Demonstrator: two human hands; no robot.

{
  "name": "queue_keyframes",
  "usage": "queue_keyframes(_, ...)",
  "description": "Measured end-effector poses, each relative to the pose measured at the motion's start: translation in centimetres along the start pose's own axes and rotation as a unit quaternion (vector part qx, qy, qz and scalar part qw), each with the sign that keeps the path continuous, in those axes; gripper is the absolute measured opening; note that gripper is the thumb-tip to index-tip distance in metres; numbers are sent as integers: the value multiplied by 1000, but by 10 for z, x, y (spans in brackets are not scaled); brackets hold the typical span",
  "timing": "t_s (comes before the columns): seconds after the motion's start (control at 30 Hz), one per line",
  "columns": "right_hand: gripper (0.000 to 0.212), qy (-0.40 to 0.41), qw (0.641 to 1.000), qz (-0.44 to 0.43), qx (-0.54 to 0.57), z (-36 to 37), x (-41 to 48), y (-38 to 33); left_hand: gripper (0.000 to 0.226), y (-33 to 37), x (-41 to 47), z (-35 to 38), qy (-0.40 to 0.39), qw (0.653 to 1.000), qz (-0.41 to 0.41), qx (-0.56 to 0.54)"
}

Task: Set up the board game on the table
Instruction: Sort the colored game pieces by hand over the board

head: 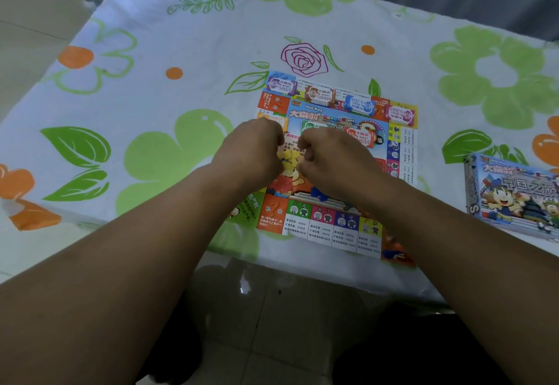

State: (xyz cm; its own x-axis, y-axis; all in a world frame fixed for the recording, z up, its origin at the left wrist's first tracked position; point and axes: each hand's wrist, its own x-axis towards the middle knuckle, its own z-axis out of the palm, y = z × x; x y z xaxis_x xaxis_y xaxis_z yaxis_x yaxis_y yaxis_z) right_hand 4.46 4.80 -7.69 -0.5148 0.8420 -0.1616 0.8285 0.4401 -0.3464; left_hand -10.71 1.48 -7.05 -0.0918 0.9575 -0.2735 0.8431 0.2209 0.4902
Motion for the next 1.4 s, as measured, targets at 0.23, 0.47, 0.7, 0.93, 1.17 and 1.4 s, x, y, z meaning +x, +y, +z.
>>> queue_keyframes(0.23,21,-27,999,10,-13,4,5,-3,28,1,4,6,4,1000,-13,0)
queue_keyframes(0.47,16,-9,1000,-6,-2,9,7,-6,28,2,7,9,1,1000,-4,-5)
queue_keyframes(0.7,15,-6,1000,-7,5,9,9,-6,26,4,6,8,11,1000,-9,-16)
queue_keyframes(0.93,22,10,1000,6,3,7,7,-2,26,1,7,7,11,999,-20,-30)
queue_keyframes(1.17,19,4,1000,3,4,9,7,-3,24,2,8,9,12,999,-16,-27)
queue_keyframes(1.4,18,3,1000,-4,4,8,6,-4,22,2,7,8,4,999,-21,-44)
